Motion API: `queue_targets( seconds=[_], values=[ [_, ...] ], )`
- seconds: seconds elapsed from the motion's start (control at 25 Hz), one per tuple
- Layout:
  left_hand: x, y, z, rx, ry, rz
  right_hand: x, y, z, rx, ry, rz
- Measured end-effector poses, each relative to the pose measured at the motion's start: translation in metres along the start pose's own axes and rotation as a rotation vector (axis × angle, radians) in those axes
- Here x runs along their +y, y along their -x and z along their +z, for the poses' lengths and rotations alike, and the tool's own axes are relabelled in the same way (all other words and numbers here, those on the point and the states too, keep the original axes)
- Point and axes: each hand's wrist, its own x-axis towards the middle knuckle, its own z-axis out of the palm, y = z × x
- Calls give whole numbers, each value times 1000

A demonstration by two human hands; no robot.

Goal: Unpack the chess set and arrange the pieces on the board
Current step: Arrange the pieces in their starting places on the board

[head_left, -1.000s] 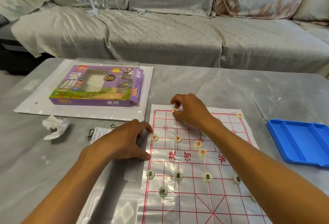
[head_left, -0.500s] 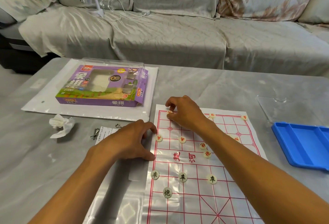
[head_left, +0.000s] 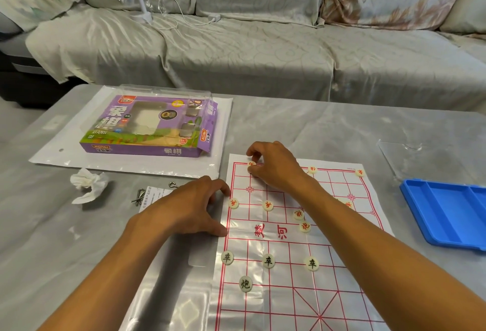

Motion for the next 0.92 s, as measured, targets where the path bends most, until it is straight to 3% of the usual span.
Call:
queue_targets(
  seconds=[0.2,0.48,0.92],
  values=[
    [-1,0,-1,5,-6,11,17,30,-33,36,24,-23],
    [0,1,1,22,-10,5,83,106,-81,68,97,105],
    [-3,-1,2,26,1,1,99,158,-89,-145,167,114]
  ],
)
